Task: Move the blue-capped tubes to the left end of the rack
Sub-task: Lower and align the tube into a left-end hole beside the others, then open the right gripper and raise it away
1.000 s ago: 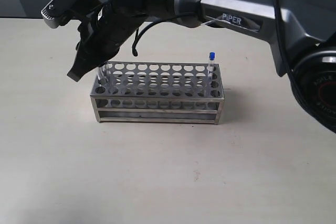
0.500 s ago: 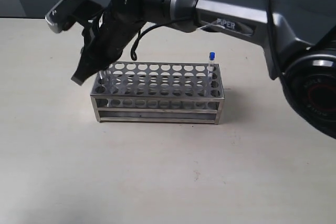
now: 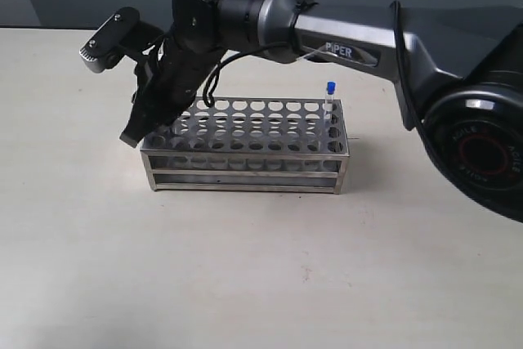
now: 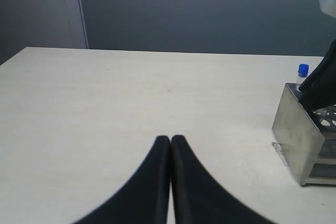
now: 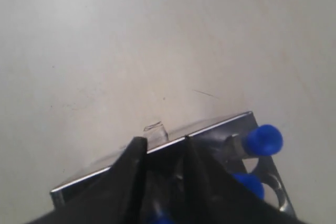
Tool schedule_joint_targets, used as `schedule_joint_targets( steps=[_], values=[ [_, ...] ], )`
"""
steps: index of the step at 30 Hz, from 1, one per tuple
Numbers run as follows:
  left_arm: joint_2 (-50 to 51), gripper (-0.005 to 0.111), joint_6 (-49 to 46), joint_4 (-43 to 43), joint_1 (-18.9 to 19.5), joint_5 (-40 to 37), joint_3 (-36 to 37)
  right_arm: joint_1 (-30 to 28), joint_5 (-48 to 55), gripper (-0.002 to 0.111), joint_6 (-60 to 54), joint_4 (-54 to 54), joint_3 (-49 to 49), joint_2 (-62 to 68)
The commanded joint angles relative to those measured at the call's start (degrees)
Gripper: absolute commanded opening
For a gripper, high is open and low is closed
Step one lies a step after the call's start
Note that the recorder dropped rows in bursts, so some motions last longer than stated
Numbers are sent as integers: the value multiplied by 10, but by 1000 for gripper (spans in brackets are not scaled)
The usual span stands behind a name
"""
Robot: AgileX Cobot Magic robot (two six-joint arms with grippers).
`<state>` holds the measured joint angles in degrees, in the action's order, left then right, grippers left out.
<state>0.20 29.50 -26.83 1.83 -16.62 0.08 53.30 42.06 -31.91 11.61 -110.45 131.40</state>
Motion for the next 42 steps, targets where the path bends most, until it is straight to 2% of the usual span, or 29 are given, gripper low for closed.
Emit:
schedule_joint_targets(
  steps=[1,7,20,27,35,42],
  values=[
    [-2,1,1,0,-2,-1,-1,-6,28,39,18,-20,5,2],
    [-2,1,1,-3,-2,-1,-1,-6,51,36,21,-12,5,-29],
    [-2,1,1,-3,-2,-1,-1,-6,97,36,21,4,5,-88],
    [-2,1,1,-3,-2,-1,-1,-20,137,36,63,-32,5,-122],
    [-2,1,1,-3,-2,-1,-1,-101,233,36,171,-140,5,-144],
    [-2,1,1,-3,-2,-1,-1,-181,276,36,190,-121,5,-144]
  ],
)
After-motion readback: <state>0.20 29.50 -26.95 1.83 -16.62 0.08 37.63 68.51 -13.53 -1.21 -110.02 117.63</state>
